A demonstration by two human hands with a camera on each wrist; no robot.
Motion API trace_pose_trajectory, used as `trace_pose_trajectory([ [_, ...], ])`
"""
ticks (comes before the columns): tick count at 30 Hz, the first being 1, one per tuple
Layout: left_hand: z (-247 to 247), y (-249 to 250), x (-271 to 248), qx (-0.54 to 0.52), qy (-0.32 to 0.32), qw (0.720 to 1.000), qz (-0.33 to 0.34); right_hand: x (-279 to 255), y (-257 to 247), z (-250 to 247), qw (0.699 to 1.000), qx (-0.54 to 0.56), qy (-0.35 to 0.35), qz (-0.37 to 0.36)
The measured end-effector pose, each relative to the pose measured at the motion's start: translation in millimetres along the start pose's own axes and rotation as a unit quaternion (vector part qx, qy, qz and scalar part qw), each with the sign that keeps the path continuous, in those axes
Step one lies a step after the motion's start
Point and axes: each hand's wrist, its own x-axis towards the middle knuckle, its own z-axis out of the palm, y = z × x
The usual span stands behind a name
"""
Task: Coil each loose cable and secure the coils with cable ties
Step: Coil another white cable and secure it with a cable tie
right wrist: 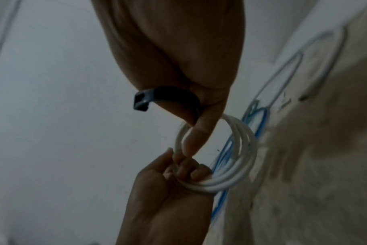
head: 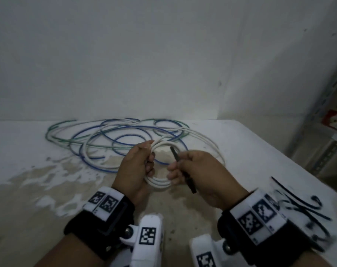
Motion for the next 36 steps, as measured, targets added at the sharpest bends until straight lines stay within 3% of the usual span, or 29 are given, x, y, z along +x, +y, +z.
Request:
trace_pose_trajectory([
  [4,-7,2,3,0.030,0.025,0.999,0.019,16,6,15,0.998,0.028,-0.003,0.056],
  [7,-6,0,3,0.047,0.021,0.999,0.008,28,7,25,0.989,0.127,0.006,0.073],
  [12,-9,-7,7,0.055,0.031,0.998,-0.030,35,10,34,0.926,0.356,-0.049,0.121],
  [16,-12,-4,7,0.104,0.015,0.994,-0.018,38,14,28,0.902,0.398,-0.092,0.138],
  [21,-21,0,13,0.072,0.098,0.992,0.017,31,15,25,0.927,0.349,-0.099,0.091],
  [24,-24,6,14,0.088,0.116,0.989,0.025,26,17,27,0.978,0.198,-0.068,0.018],
  [26,-22,7,12,0.088,0.103,0.991,0.020,26,19,29,0.994,0.097,-0.038,-0.028],
  [30,-12,5,6,0.080,0.043,0.995,-0.032,27,19,30,0.995,0.064,-0.013,-0.072],
  [33,-10,6,6,0.114,0.051,0.992,-0.024,27,21,28,0.995,0.019,-0.013,-0.097],
  [36,-10,8,6,0.168,0.068,0.983,-0.008,24,20,23,0.978,-0.116,0.007,-0.176],
])
